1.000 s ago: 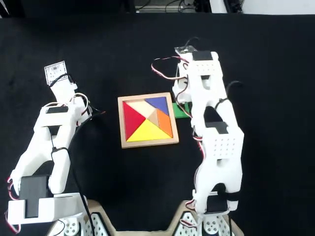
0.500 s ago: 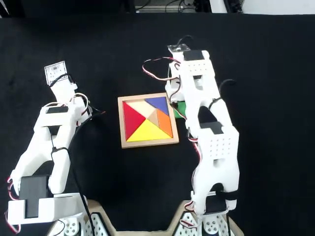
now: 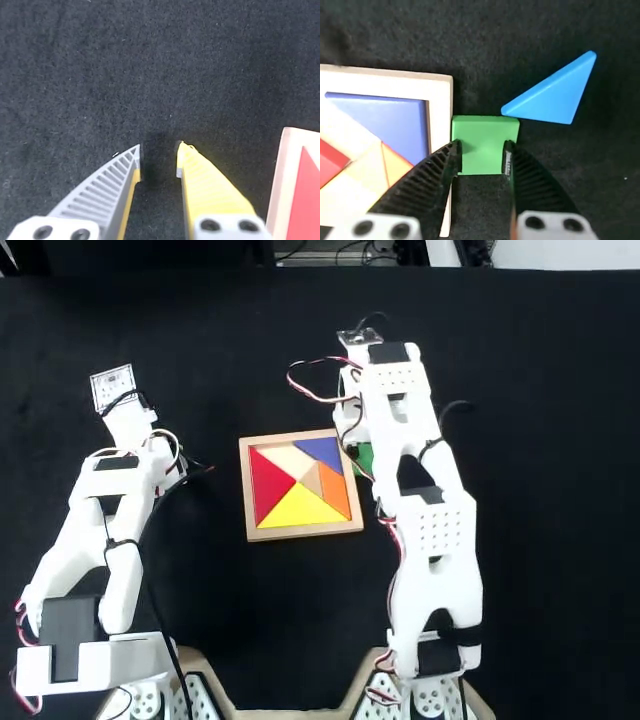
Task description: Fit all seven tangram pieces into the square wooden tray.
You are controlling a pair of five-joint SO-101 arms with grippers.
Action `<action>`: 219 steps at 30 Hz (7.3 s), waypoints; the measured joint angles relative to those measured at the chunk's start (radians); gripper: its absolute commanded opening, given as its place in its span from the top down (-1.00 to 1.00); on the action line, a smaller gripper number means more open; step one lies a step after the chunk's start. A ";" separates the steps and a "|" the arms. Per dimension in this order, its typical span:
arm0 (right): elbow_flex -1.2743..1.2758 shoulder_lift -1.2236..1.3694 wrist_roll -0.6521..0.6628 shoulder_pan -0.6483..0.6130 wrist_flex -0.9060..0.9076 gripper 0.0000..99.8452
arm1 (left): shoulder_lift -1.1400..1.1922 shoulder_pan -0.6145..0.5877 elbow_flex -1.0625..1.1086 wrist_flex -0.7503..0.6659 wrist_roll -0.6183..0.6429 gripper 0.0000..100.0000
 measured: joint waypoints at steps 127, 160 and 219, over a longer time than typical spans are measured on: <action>-0.002 -0.091 0.270 -0.273 -0.037 0.87 | 0.000 0.000 0.000 -0.021 0.000 0.74; -0.025 -0.066 0.413 -0.328 0.005 0.51 | 0.000 0.000 0.000 -0.021 0.000 0.74; -0.609 0.143 0.305 -0.175 0.158 0.98 | 0.000 0.000 0.000 -0.021 0.000 0.74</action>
